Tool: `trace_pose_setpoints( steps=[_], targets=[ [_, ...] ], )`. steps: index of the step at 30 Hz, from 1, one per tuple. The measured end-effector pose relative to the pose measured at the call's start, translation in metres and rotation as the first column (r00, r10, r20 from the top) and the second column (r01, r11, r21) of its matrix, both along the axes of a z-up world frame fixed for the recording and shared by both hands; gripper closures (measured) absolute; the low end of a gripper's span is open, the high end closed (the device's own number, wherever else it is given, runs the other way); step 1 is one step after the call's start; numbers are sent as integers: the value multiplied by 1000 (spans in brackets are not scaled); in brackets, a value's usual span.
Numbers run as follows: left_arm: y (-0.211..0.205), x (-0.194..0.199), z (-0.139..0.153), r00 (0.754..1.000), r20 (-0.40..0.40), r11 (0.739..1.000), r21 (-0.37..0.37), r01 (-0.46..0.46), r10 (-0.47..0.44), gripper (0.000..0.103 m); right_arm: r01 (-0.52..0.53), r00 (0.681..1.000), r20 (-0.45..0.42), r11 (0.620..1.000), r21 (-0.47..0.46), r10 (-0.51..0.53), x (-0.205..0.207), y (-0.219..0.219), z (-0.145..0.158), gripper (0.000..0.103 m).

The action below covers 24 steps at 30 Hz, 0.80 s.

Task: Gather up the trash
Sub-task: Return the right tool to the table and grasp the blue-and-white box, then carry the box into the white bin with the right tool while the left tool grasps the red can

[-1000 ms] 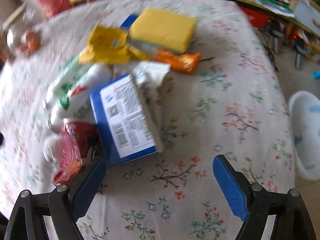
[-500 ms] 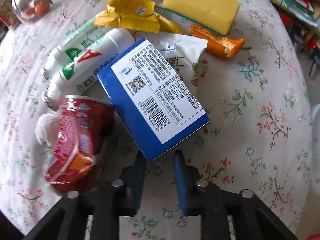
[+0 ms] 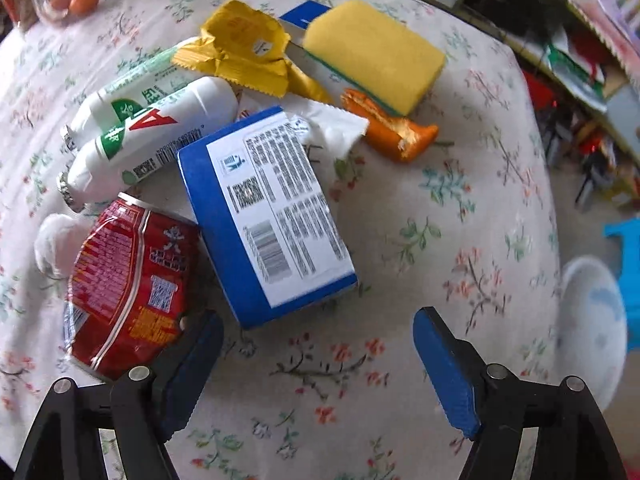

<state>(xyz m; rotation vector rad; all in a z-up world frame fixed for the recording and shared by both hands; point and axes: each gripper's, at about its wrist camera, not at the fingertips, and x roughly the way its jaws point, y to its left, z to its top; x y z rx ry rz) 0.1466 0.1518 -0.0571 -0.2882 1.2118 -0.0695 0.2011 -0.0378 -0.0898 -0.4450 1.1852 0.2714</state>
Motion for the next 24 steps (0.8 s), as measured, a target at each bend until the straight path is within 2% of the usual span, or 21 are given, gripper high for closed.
trace_pose_setpoints(
  steps=[5,6,7,9,14,21,24],
  targets=[
    [9,-2,-2,1000,0,1000,3,-21,21,0,-39,999,-10,999,-14,39,13,12,-12,24],
    [11,-3,-2,1000,0,1000,4,-24,24,0,-44,999,-15,999,-14,43,16,14,-15,28],
    [11,-4,-2,1000,1,1000,4,-25,25,0,-48,999,-21,999,-8,48,16,15,-16,38],
    [8,-5,-1,1000,2,1000,-3,-17,17,0,-43,998,-36,999,14,43,17,11,-15,38],
    [-10,-5,0,1000,-7,999,-43,24,-24,0,-5,1000,-8,997,72,5,15,-7,5,38],
    [-56,-2,0,996,9,995,-55,88,-88,1,80,997,-7,985,152,-80,8,-42,25,38],
    [-77,1,-6,993,5,991,-70,118,-118,5,106,994,-8,980,170,-106,2,-51,29,38]
  ],
)
